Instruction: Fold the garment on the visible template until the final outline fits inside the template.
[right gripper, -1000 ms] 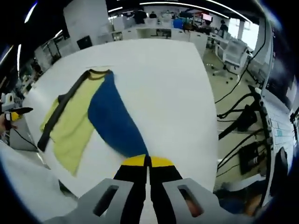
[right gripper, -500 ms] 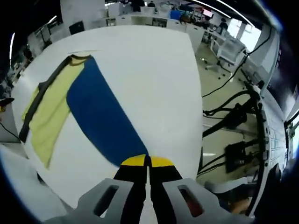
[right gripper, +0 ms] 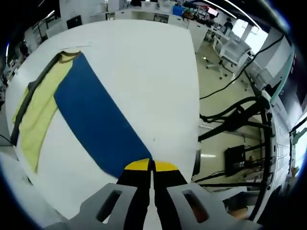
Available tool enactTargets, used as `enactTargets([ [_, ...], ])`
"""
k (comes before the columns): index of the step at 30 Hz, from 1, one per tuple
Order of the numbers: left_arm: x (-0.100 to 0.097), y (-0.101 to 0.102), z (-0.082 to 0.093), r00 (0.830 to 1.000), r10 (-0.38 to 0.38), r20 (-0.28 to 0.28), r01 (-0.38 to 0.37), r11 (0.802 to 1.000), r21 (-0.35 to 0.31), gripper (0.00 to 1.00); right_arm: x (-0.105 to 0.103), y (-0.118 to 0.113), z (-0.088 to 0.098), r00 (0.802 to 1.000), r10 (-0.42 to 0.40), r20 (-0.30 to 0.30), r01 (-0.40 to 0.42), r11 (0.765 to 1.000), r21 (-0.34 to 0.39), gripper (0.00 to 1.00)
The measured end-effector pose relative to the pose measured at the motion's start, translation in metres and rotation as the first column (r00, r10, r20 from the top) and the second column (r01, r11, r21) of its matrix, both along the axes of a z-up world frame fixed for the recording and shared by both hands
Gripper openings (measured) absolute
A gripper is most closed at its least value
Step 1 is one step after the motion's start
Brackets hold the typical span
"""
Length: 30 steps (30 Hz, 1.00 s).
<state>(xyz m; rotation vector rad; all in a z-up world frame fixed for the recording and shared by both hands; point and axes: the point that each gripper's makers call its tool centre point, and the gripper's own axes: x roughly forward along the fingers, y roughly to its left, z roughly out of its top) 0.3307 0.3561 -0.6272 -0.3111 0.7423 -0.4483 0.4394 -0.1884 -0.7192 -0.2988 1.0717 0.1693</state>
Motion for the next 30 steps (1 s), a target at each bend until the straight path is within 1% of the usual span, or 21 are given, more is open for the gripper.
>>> enactTargets([
  [5, -0.002, 0.001, -0.001, 1.0, 0.016, -0.005, -0.016, 1.0, 0.004, 0.95, 0.003, -0.003, -0.004, 1.0, 0.001, -0.016, -0.002, 1.0, -0.025, 0.02],
  [10, -0.006, 0.004, -0.003, 0.999, 0.04, -0.013, -0.04, 0.999, 0.01, 0.95, 0.014, -0.007, -0.002, 1.0, 0.015, -0.004, -0.016, 0.998, -0.059, 0.02],
  [15, -0.008, 0.006, -0.003, 0.998, 0.062, -0.019, -0.062, 0.998, 0.009, 0.95, 0.023, -0.013, -0.007, 0.999, 0.032, -0.019, -0.033, 0.995, -0.09, 0.02],
  [17, -0.008, 0.005, -0.002, 0.997, 0.071, -0.018, -0.071, 0.997, 0.005, 0.95, 0.027, -0.015, -0.008, 0.999, 0.034, -0.025, -0.037, 0.995, -0.093, 0.02],
  [19, -0.008, 0.005, -0.002, 0.997, 0.077, -0.021, -0.076, 0.997, 0.008, 0.95, 0.035, -0.024, -0.012, 0.999, 0.032, -0.03, -0.034, 0.995, -0.091, 0.02],
  [21, -0.008, 0.003, -0.004, 0.997, 0.078, -0.024, -0.078, 0.997, 0.015, 0.95, 0.032, -0.021, -0.014, 0.999, 0.026, -0.033, -0.029, 0.996, -0.084, 0.02],
  [23, -0.009, 0.0, -0.005, 0.996, 0.08, -0.031, -0.079, 0.997, 0.014, 0.95, 0.038, -0.027, -0.016, 0.999, 0.022, -0.037, -0.025, 0.996, -0.081, 0.02],
  [27, -0.01, -0.005, -0.008, 0.996, 0.078, -0.042, -0.078, 0.997, 0.016, 0.95, 0.044, -0.03, -0.016, 0.998, 0.032, -0.048, -0.036, 0.995, -0.09, 0.02],
  [30, -0.01, -0.008, -0.009, 0.996, 0.077, -0.05, -0.077, 0.997, 0.016, 0.95, 0.057, -0.041, -0.024, 0.998, 0.042, -0.056, -0.048, 0.995, -0.092, 0.02],
])
